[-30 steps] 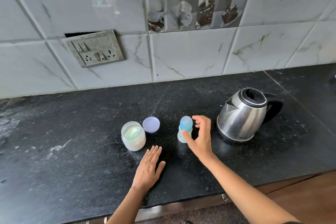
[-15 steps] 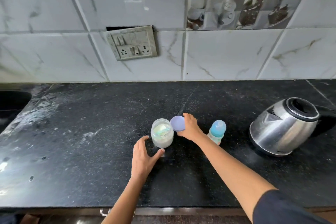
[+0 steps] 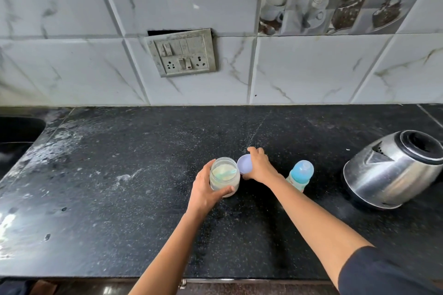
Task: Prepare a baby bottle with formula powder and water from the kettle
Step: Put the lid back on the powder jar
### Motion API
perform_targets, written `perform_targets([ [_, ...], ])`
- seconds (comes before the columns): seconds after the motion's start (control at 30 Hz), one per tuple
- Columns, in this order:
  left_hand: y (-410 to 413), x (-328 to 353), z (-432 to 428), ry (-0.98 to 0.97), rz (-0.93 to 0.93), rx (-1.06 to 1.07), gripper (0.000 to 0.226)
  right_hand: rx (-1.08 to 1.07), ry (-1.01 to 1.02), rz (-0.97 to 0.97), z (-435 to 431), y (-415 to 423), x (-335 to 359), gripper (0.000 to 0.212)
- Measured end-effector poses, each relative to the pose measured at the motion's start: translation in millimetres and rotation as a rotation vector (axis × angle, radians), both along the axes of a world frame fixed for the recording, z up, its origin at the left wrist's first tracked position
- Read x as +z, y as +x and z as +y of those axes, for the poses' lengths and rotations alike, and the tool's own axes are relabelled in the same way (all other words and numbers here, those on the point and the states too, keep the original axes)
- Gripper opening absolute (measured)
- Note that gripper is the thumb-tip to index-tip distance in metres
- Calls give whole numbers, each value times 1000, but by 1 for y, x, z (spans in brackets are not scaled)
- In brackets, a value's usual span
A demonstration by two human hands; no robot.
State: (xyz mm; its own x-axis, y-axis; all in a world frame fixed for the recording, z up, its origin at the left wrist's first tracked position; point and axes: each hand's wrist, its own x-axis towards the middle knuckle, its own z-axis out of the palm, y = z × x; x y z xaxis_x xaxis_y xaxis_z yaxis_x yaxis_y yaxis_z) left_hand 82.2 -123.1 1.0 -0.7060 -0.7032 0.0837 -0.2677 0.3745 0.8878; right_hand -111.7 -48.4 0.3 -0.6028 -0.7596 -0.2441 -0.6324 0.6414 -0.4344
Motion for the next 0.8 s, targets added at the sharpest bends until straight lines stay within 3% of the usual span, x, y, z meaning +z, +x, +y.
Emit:
perform_targets([
  [0.13, 0, 0, -5, 54, 18, -47, 82, 275, 10, 59, 7, -6, 45, 104],
  [0.27, 1, 0, -8, 84, 30, -76, 82, 482, 63, -7, 2, 4, 90, 108],
  [0.47, 5, -8, -9, 172, 11, -71, 88, 603, 45, -125, -17, 28, 98, 102],
  [0.6, 5, -11, -12, 185, -2, -64, 89, 666, 60, -28, -24, 37, 85, 79],
  [0.8, 6, -16, -12, 213, 12, -58, 85, 643, 41, 116, -22, 48, 75, 76],
])
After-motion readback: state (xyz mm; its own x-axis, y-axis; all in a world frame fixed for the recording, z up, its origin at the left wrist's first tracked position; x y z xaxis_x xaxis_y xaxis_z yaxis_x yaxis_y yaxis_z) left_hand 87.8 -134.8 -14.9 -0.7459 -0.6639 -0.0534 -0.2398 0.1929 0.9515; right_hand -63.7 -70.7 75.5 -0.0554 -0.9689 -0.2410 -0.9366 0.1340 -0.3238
